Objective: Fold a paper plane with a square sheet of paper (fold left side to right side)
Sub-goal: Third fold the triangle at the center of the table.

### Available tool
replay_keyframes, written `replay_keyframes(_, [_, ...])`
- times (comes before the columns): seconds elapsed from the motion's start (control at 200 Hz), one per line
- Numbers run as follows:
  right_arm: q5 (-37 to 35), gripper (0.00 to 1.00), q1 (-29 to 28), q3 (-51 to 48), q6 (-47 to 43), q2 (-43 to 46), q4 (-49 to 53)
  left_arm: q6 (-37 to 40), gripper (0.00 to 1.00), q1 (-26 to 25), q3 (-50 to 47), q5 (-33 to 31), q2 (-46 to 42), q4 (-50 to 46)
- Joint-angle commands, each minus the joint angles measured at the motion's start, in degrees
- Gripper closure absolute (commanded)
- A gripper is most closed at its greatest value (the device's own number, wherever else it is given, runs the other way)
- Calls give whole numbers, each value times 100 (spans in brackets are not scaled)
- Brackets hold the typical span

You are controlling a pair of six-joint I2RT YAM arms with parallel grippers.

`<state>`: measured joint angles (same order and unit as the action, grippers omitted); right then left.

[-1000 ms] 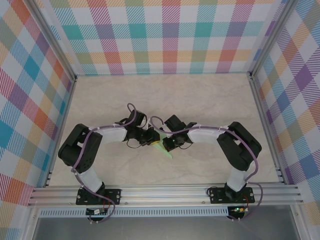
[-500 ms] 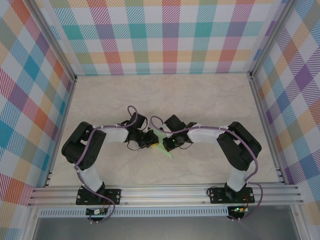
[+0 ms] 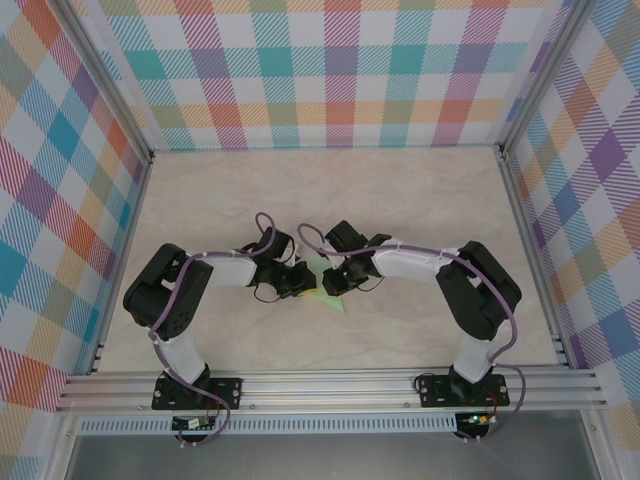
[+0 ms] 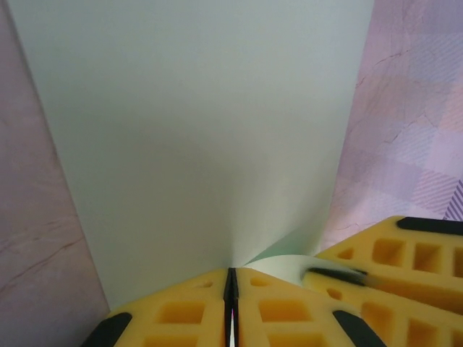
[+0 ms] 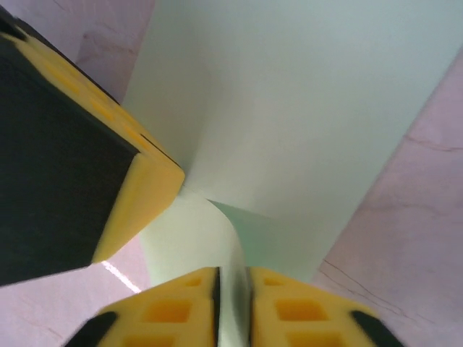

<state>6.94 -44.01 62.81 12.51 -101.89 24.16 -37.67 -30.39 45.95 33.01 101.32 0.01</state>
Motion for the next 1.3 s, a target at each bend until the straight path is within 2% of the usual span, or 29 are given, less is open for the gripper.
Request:
replay_keyframes(0.0, [23, 70, 117, 190, -21, 514, 501, 153, 90, -81, -226, -498, 395, -419])
replay_keyframes(0.06, [117, 65, 118, 143, -1, 615, 587, 162, 90, -81, -205, -510, 389, -446])
replay_keyframes(0.145, [451, 63, 112, -59, 119, 754, 585, 172, 90, -81, -185, -532, 379, -464])
replay_keyframes(0.34, [2065, 70, 112, -564, 468, 784, 143, 207, 90, -85, -142, -564, 345, -550])
replay_keyframes(0.415, [2374, 73, 109, -619, 618, 621, 43, 221, 90, -81, -134, -577, 335, -584])
replay_keyframes(0.565, [2098, 74, 112, -653, 730, 395, 37, 219, 90, -81, -122, -585, 327, -597])
replay_keyframes(1.295, [1863, 78, 114, -840, 850, -139, 103, 269, 91, -82, -75, -613, 350, -660])
